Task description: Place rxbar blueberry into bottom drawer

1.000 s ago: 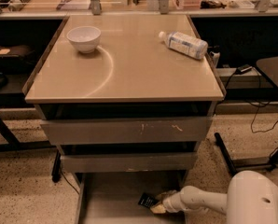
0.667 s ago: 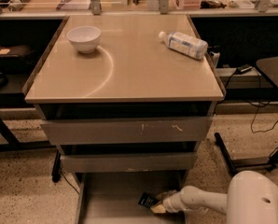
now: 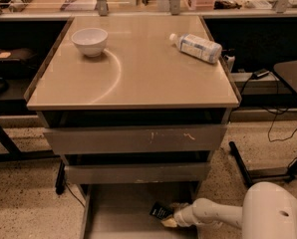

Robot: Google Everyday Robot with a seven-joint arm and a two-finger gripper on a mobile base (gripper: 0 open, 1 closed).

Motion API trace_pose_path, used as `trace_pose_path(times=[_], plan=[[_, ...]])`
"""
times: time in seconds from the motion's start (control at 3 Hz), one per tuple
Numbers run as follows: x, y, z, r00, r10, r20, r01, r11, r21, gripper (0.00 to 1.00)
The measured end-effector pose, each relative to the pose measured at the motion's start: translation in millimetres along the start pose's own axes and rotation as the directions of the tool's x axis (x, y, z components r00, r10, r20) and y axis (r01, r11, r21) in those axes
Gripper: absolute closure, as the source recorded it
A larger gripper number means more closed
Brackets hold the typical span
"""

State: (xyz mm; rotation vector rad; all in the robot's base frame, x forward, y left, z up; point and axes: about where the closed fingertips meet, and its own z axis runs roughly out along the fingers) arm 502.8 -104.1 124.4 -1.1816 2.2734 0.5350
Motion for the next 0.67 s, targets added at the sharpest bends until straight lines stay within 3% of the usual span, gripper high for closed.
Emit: trace_pose_path(times=[0.33,0.67], plan=[[0.0,0.0,0.0,1.000,0.000,0.000,0.000,1.0000,0.000,0.00],[0.0,0.0,0.0,1.000,0.000,0.000,0.000,1.0000,0.000,0.00]])
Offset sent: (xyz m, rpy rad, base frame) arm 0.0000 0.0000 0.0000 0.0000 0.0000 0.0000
